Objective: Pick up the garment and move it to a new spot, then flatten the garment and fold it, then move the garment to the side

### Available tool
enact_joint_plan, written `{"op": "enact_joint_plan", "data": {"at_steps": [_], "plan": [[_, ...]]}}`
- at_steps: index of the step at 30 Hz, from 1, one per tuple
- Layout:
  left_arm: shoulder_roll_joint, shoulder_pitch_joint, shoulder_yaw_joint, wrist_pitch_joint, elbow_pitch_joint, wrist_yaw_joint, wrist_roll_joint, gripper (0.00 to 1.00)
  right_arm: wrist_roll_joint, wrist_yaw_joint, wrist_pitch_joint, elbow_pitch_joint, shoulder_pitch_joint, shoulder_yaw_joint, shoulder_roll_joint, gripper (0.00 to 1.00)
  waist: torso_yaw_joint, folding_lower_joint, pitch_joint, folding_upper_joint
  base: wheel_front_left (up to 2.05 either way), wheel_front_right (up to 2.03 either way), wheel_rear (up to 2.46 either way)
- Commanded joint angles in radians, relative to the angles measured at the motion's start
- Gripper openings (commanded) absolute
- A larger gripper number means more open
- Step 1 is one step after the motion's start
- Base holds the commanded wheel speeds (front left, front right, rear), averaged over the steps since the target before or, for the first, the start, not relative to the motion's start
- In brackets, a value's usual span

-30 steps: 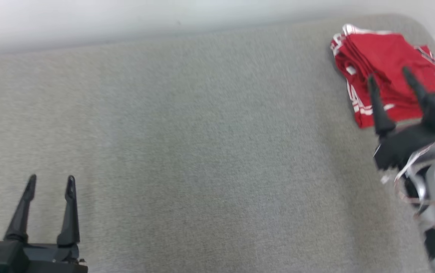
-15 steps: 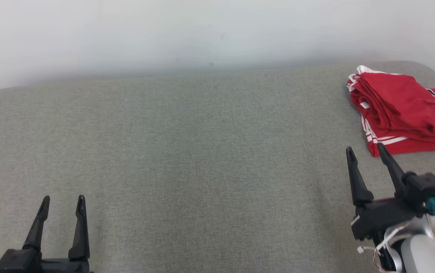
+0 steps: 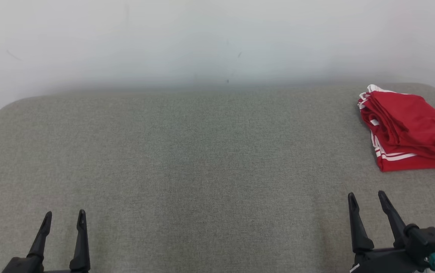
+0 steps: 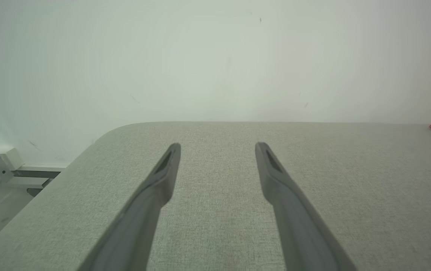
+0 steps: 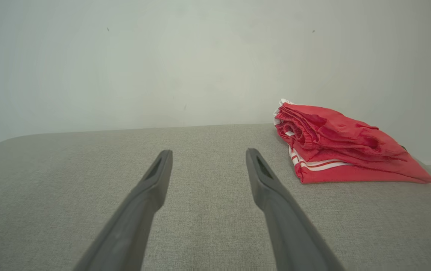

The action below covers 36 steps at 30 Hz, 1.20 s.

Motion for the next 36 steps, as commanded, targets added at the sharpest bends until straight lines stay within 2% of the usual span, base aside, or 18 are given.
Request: {"op": "enact_joint_plan", "data": {"at_steps": [1, 10, 28, 29, 34, 36], "plan": [[-0.003, 0.009, 0.004, -0.003, 0.006, -0.002, 0.001, 1.0, 0.012, -0.002, -0.01, -0.005, 0.016, -0.001, 0.005, 1.0, -0.002, 0.0001, -0.005, 0.0, 0.0, 0.0, 0.0], [-0.006, 0.008, 0.019, -0.003, 0.043, -0.002, 0.016, 1.0, 0.018, -0.002, -0.038, 0.006, 0.051, 0.009, 0.024, 1.0, -0.01, 0.0001, -0.024, 0.0, 0.0, 0.0, 0.0], [-0.027, 0.011, 0.035, -0.003, 0.073, 0.001, 0.03, 1.0, 0.017, -0.002, -0.029, 0.018, 0.046, 0.021, 0.031, 1.0, -0.009, 0.0001, -0.047, 0.0, 0.0, 0.0, 0.0], [-0.025, 0.004, 0.033, 0.0, 0.072, -0.001, 0.023, 0.0, 0.018, 0.0, -0.03, 0.018, 0.045, 0.022, 0.029, 0.0, -0.01, 0.0001, -0.047, 0.0, 0.0, 0.0, 0.0], [-0.045, 0.018, 0.029, 0.007, 0.114, -0.002, 0.013, 0.0, 0.027, 0.0, -0.024, 0.062, 0.065, 0.022, 0.031, 0.0, -0.01, 0.0001, -0.048, 0.0, 0.0, 0.0, 0.0], [-0.05, 0.008, 0.037, 0.027, 0.119, -0.004, -0.044, 0.0, 0.09, 0.0, -0.014, 0.065, 0.058, 0.019, 0.031, 0.0, -0.009, 0.0001, -0.047, 0.0, 0.0, 0.0, 0.0]]}}
